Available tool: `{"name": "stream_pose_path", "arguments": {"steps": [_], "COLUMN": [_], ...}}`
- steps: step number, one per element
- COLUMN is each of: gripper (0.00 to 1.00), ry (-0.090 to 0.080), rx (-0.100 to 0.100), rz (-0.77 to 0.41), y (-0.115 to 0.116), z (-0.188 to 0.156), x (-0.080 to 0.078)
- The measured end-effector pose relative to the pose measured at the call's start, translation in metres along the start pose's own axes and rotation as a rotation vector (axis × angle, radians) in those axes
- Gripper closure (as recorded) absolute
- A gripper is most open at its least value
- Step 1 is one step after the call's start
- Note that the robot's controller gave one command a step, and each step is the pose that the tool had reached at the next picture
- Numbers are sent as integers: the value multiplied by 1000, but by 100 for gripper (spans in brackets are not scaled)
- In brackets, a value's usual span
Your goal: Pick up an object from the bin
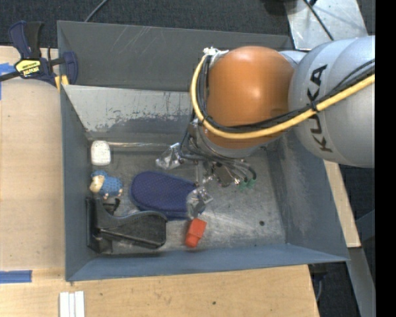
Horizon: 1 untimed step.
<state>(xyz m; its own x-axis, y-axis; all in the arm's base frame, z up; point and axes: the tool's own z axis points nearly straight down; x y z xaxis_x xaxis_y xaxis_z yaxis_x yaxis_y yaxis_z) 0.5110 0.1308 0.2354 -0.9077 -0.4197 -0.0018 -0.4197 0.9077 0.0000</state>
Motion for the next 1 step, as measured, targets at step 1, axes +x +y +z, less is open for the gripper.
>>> {"name": "stream_pose_path", "arguments": {"steps": [1], "gripper": [0], "ry": [-6], "rx": [-1], "rz": [-281], "y": [-8], "z": [155], "x": [-54]}}
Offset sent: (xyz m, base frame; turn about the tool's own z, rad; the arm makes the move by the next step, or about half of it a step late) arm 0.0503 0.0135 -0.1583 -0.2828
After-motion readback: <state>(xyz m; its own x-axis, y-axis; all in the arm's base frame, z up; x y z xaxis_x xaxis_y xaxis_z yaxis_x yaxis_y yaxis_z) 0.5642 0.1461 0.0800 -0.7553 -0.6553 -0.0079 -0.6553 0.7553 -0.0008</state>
